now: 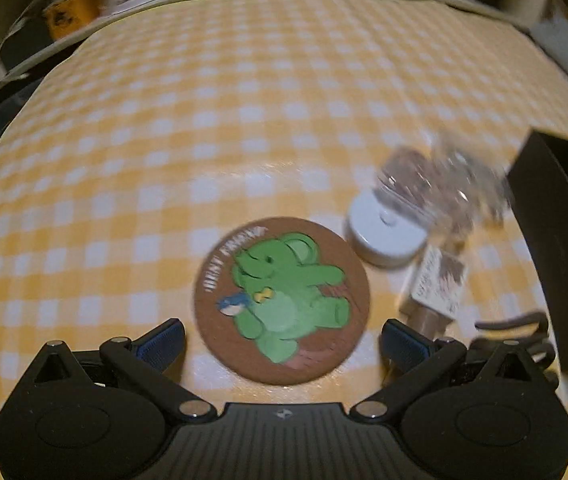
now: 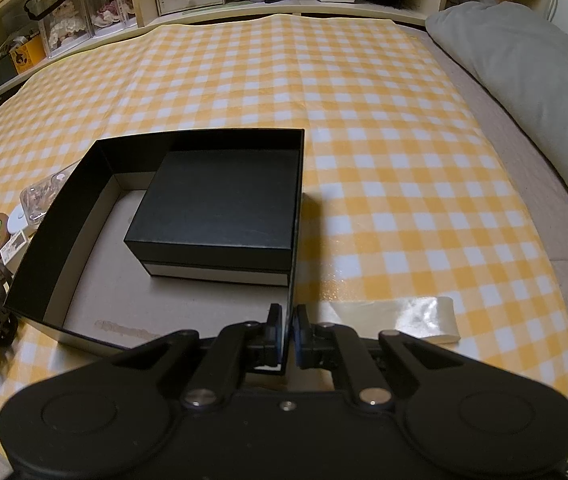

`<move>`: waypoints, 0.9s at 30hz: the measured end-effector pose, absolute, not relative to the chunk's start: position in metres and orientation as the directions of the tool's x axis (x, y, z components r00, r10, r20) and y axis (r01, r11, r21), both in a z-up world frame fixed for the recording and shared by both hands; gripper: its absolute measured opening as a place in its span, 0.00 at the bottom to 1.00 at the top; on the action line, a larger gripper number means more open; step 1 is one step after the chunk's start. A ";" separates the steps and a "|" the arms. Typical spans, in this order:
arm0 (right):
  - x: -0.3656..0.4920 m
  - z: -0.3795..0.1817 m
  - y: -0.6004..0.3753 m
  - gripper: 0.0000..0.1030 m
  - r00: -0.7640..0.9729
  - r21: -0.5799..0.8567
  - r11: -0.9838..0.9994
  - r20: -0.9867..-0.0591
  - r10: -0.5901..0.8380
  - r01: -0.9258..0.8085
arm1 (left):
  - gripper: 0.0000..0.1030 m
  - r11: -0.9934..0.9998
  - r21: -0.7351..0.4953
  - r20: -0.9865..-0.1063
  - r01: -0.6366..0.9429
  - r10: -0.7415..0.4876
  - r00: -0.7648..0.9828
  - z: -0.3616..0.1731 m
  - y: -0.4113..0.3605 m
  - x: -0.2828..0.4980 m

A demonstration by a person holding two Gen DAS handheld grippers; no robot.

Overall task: Organize rigid objects
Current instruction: 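Move the left gripper back to the cork elephant coaster, then grasp the cork elephant coaster with the left gripper and lift it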

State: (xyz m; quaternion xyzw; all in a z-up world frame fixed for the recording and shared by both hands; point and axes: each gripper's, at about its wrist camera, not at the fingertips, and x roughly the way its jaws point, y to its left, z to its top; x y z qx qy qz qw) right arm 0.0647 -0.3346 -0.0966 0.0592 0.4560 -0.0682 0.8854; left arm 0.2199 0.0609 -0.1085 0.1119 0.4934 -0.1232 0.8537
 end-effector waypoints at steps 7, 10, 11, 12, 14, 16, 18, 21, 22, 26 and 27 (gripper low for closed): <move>0.065 -0.097 -0.335 0.06 0.574 0.041 0.984 -0.816 -0.068 0.175 | 0.98 0.957 0.050 -0.871 0.284 -0.097 0.481 -0.109 0.057 0.225; 0.065 -0.097 -0.335 0.06 0.575 0.042 0.984 -0.816 -0.068 0.176 | 0.92 0.966 0.032 -0.864 0.256 -0.102 0.494 -0.110 0.060 0.229; 0.065 -0.097 -0.334 0.06 0.575 0.041 0.984 -0.816 -0.068 0.176 | 0.93 0.968 0.028 -0.862 0.248 -0.102 0.497 -0.110 0.062 0.231; 0.065 -0.097 -0.334 0.06 0.575 0.041 0.984 -0.815 -0.069 0.175 | 0.92 0.969 0.021 -0.862 0.244 -0.106 0.496 -0.109 0.064 0.232; 0.064 -0.097 -0.334 0.06 0.574 0.041 0.984 -0.816 -0.068 0.175 | 0.92 0.971 0.018 -0.859 0.239 -0.107 0.500 -0.107 0.068 0.232; 0.064 -0.097 -0.334 0.06 0.575 0.040 0.984 -0.815 -0.069 0.175 | 0.92 0.971 0.021 -0.858 0.237 -0.104 0.502 -0.104 0.073 0.231; 0.065 -0.097 -0.334 0.07 0.575 0.040 0.984 -0.815 -0.070 0.176 | 0.92 0.970 0.028 -0.859 0.242 -0.100 0.502 -0.104 0.073 0.230; 0.064 -0.097 -0.335 0.07 0.575 0.039 0.983 -0.815 -0.072 0.178 | 0.92 0.968 0.043 -0.858 0.247 -0.091 0.506 -0.104 0.071 0.230; 0.065 -0.097 -0.335 0.07 0.575 0.039 0.983 -0.815 -0.072 0.177 | 0.93 0.967 0.049 -0.857 0.248 -0.087 0.508 -0.105 0.067 0.229; 0.064 -0.097 -0.335 0.07 0.575 0.039 0.983 -0.815 -0.072 0.178 | 1.00 0.963 0.049 -0.852 0.265 -0.098 0.514 -0.112 0.058 0.229; 0.064 -0.097 -0.335 0.07 0.574 0.039 0.983 -0.815 -0.072 0.178 | 1.00 0.964 0.053 -0.851 0.261 -0.093 0.517 -0.114 0.056 0.229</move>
